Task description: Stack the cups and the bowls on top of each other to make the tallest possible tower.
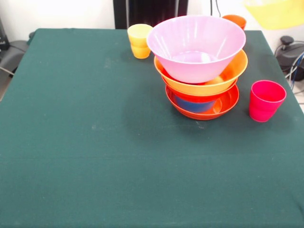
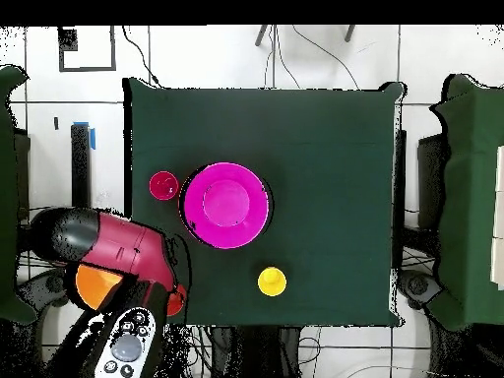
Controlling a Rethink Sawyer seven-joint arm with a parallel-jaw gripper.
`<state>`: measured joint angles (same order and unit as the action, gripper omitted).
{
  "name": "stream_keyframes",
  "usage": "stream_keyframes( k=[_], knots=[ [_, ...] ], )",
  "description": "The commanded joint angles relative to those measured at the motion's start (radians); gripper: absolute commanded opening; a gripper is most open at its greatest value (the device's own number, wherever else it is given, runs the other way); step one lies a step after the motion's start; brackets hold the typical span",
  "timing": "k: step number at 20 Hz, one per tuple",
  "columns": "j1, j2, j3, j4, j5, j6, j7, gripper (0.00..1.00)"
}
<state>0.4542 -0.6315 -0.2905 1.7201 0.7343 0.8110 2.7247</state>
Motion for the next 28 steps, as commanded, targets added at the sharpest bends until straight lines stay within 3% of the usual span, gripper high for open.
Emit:
stream_keyframes(
  k=[1, 17, 28],
  knots=[
    [0.002, -0.027, 0.053, -0.04, -0.024, 0.103, 0.248, 0.0],
    [-0.052, -0.032, -0.018, -0.123, -0.115, 0.227, 0.209, 0.0],
    [-0.095, -0.006, -0.049, -0.191, -0.175, 0.256, 0.184, 0.0]
  ],
)
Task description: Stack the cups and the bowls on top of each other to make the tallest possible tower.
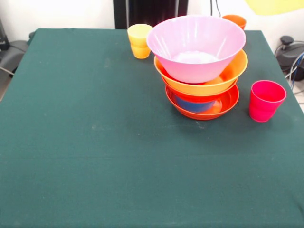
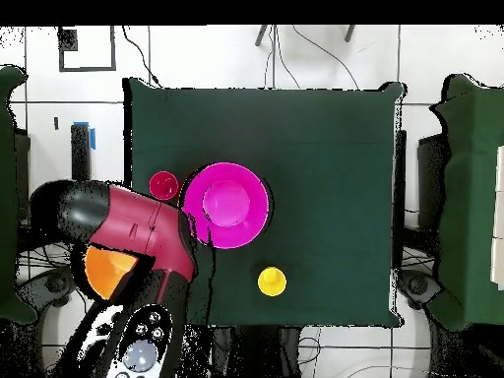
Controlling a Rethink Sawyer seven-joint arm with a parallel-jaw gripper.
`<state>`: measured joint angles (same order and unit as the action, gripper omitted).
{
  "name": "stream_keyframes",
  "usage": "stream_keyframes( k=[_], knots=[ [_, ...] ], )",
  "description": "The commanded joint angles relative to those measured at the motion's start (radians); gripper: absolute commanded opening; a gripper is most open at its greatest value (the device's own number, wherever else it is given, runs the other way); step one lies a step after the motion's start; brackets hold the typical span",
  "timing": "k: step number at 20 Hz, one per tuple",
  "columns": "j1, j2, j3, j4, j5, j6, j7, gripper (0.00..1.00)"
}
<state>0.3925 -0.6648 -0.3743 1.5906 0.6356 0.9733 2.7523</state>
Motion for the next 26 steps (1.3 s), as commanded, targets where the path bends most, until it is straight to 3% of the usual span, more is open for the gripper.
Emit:
stream_keyframes(
  k=[1, 15, 26],
  knots=[
    [-0.035, 0.024, 0.033, -0.067, -0.08, 0.103, 0.16, 0.0],
    [-0.101, 0.012, 0.024, -0.116, -0.156, 0.159, 0.09, 0.0],
    [-0.161, -0.015, 0.049, -0.097, -0.213, 0.151, 0.026, 0.0]
  ],
)
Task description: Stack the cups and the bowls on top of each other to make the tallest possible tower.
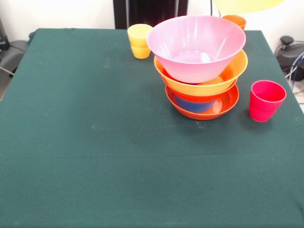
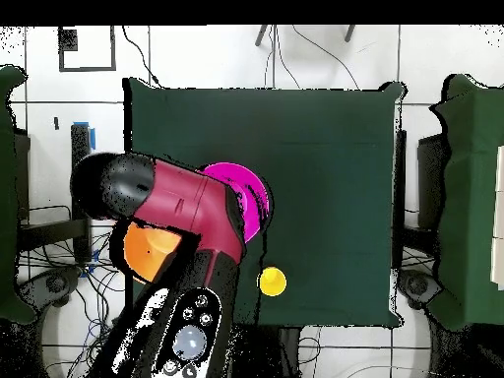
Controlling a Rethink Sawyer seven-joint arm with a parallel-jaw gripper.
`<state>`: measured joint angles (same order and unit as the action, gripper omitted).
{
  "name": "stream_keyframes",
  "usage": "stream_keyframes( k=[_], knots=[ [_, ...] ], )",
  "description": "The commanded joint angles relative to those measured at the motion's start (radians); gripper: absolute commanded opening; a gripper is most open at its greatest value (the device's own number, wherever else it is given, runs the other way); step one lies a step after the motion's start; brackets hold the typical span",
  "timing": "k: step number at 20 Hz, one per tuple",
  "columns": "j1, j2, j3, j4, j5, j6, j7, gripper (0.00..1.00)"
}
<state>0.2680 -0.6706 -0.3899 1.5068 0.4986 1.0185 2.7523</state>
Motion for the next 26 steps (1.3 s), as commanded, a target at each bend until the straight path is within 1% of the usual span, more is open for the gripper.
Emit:
stream_keyframes(
  k=[1, 3, 10, 16, 22, 26],
  knots=[
    [-0.041, -0.012, 0.065, -0.015, -0.081, 0.111, 0.023, 0.0],
    [-0.047, -0.016, 0.066, -0.02, -0.09, 0.122, 0.022, 0.0],
    [-0.071, -0.016, 0.082, -0.013, -0.11, 0.106, 0.009, 0.0],
    [-0.081, -0.028, 0.084, -0.02, -0.122, 0.129, 0.007, 0.0],
    [-0.095, -0.015, 0.08, -0.047, -0.14, 0.134, 0.002, 0.0],
    [-0.098, -0.01, 0.077, -0.085, -0.145, 0.166, 0.012, 0.0]
  ],
)
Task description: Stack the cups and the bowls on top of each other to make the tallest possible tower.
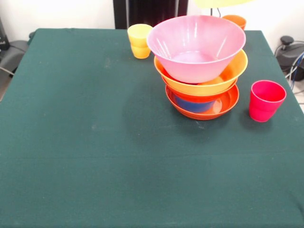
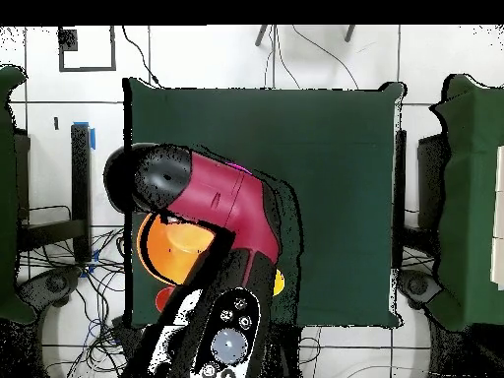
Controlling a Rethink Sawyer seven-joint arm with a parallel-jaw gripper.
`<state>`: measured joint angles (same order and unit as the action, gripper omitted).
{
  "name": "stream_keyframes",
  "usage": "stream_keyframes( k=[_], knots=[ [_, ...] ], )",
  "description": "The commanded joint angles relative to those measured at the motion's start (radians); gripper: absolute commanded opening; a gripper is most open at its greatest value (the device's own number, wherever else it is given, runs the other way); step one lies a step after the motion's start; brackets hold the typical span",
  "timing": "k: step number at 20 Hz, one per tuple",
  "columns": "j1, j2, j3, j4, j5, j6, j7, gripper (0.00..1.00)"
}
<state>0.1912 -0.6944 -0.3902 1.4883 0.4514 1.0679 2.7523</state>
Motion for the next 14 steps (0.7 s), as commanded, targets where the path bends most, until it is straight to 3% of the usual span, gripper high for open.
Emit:
stream_keyframes(
  k=[1, 7, 14],
  knots=[
    [-0.024, 0.017, 0.078, -0.077, -0.098, 0.122, 0.011, 0.0],
    [-0.044, 0.051, 0.083, -0.127, -0.102, 0.133, -0.002, 0.0],
    [-0.041, 0.075, 0.087, -0.116, -0.1, 0.083, -0.004, 0.0]
  ],
)
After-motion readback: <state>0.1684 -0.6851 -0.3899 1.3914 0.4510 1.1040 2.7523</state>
